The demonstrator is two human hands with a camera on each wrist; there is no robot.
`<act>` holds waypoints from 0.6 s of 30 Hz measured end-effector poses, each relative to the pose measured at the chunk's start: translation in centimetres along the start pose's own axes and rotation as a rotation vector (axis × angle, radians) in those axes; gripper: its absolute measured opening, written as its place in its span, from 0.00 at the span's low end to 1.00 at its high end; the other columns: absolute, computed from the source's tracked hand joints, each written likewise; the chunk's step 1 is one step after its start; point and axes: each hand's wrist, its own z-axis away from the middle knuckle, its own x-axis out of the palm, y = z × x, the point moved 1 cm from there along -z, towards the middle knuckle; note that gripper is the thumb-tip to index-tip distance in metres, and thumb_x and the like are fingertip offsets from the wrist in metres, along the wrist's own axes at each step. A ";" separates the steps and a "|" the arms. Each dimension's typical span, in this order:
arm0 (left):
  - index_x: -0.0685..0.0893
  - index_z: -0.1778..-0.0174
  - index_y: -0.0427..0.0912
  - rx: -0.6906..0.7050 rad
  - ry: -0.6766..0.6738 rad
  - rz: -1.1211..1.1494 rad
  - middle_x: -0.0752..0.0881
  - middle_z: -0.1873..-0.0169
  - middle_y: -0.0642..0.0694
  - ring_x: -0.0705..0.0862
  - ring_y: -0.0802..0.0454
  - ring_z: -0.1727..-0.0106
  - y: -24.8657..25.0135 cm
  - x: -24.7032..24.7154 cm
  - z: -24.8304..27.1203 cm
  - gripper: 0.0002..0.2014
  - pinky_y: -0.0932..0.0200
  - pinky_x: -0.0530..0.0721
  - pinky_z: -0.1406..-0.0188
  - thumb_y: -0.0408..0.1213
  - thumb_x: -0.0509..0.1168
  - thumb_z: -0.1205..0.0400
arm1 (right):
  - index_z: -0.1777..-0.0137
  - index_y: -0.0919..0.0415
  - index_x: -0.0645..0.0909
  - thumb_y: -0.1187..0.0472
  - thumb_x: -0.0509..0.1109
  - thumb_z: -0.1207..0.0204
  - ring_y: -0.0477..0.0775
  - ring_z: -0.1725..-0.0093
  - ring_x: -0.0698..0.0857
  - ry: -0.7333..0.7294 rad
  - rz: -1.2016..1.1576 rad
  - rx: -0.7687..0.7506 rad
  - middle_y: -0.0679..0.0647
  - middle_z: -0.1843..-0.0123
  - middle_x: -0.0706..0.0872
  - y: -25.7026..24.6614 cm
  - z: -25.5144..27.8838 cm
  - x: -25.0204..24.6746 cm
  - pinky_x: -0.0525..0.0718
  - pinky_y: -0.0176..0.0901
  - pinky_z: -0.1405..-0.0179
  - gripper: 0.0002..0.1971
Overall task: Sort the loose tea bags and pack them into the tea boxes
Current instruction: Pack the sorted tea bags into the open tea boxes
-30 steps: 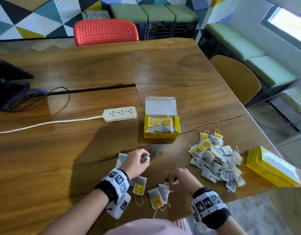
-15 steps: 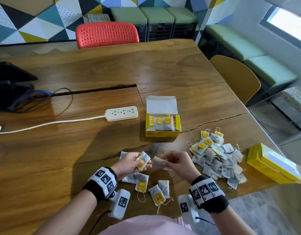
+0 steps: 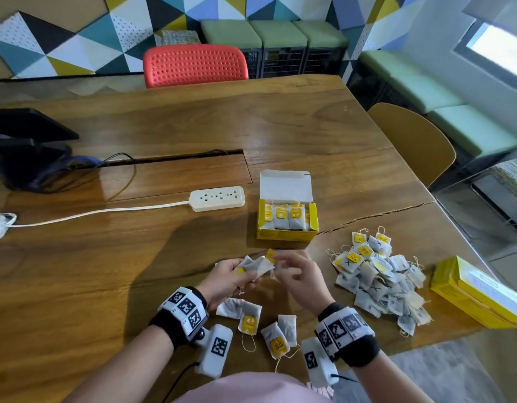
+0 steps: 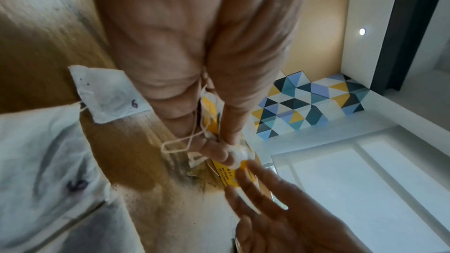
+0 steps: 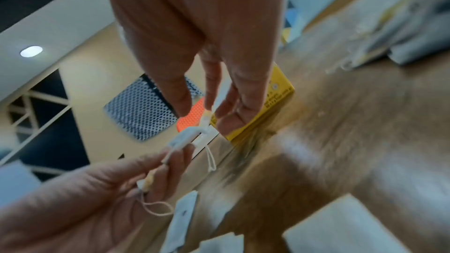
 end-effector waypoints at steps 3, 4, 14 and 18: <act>0.84 0.47 0.37 0.050 0.037 -0.018 0.88 0.57 0.39 0.87 0.54 0.61 -0.1 -0.1 -0.3 0.08 0.66 0.86 0.61 0.25 0.68 0.21 | 0.42 0.58 0.83 0.56 0.75 0.24 0.48 0.55 0.88 -0.089 -0.278 0.326 0.54 0.48 0.88 -0.5 0.2 0.5 0.87 0.39 0.60 0.13; 0.85 0.47 0.36 0.059 0.024 -0.048 0.88 0.57 0.39 0.87 0.54 0.61 -0.1 -0.1 -0.3 0.09 0.66 0.86 0.60 0.25 0.69 0.21 | 0.42 0.61 0.82 0.54 0.73 0.24 0.48 0.59 0.88 -0.115 -0.364 0.404 0.57 0.49 0.88 -0.7 0.4 0.7 0.85 0.38 0.65 0.14; 0.85 0.39 0.39 0.154 0.032 -0.187 0.90 0.48 0.41 0.89 0.52 0.51 0.4 0.6 -0.1 0.17 0.62 0.88 0.53 0.26 0.71 0.24 | 0.47 0.65 0.79 0.40 0.57 0.17 0.55 0.67 0.83 -0.050 -0.812 0.873 0.60 0.57 0.85 -1.1 -0.7 0.6 0.77 0.41 0.70 0.25; 0.86 0.42 0.39 0.171 0.052 -0.254 0.90 0.50 0.40 0.89 0.50 0.52 0.6 0.5 -0.4 0.16 0.62 0.88 0.55 0.28 0.73 0.25 | 0.49 0.64 0.83 0.50 0.64 0.17 0.50 0.71 0.80 -0.140 -0.784 0.776 0.55 0.66 0.86 -1.7 -0.6 0.3 0.75 0.39 0.74 0.15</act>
